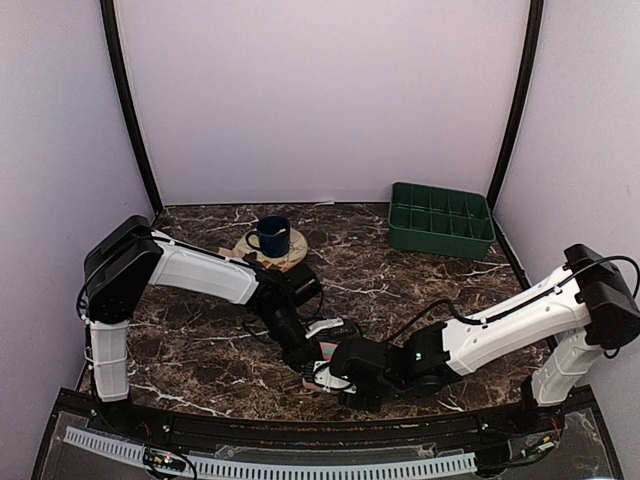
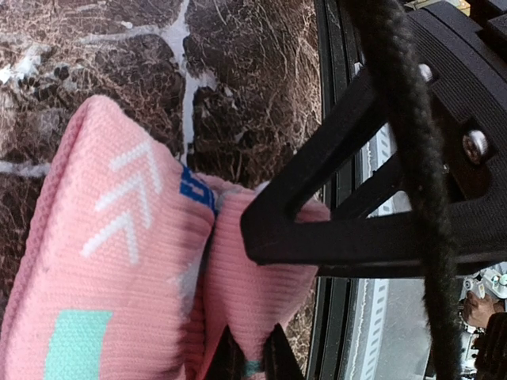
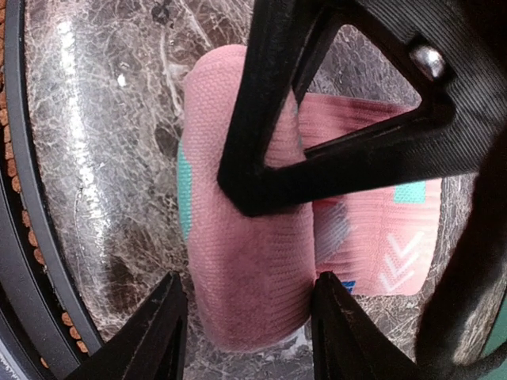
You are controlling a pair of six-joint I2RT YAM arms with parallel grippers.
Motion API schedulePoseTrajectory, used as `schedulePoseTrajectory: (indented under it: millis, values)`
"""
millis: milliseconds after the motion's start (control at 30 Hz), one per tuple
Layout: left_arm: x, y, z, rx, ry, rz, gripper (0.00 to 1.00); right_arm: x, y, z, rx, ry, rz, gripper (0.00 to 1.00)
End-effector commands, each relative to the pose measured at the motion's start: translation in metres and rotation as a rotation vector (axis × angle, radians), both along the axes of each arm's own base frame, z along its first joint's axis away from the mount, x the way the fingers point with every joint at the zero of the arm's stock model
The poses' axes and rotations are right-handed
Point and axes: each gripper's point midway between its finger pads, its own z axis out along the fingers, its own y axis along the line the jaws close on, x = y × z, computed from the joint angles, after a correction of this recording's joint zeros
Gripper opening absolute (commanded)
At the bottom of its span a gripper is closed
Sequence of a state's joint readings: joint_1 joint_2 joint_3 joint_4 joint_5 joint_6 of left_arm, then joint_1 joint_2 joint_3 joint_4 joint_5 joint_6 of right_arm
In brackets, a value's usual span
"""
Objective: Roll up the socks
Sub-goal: Roll the sock at the center of the board.
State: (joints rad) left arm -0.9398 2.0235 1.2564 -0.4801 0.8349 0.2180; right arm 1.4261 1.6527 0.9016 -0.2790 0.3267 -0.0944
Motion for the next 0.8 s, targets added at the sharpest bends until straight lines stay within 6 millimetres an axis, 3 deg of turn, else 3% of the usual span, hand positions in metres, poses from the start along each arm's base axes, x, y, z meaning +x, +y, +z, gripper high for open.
schedulePoseTrajectory:
  millis: [0,267,500,767]
  values:
    - [-0.013,0.021,-0.023,0.122,0.051,-0.017,0.0,0.005,0.011,0.004,0.003,-0.035,0.015,0.49]
    - [-0.013,0.021,-0.023,0.12,0.057,-0.017,0.0,0.007,0.006,-0.01,-0.03,0.008,0.011,0.4]
    - [-0.01,0.02,-0.024,0.126,0.051,0.0,0.01,0.001,-0.001,-0.026,-0.063,0.092,0.014,0.12]
    - [0.009,0.019,-0.015,0.094,0.001,0.084,0.2,-0.004,-0.008,-0.035,-0.069,0.186,-0.003,0.04]
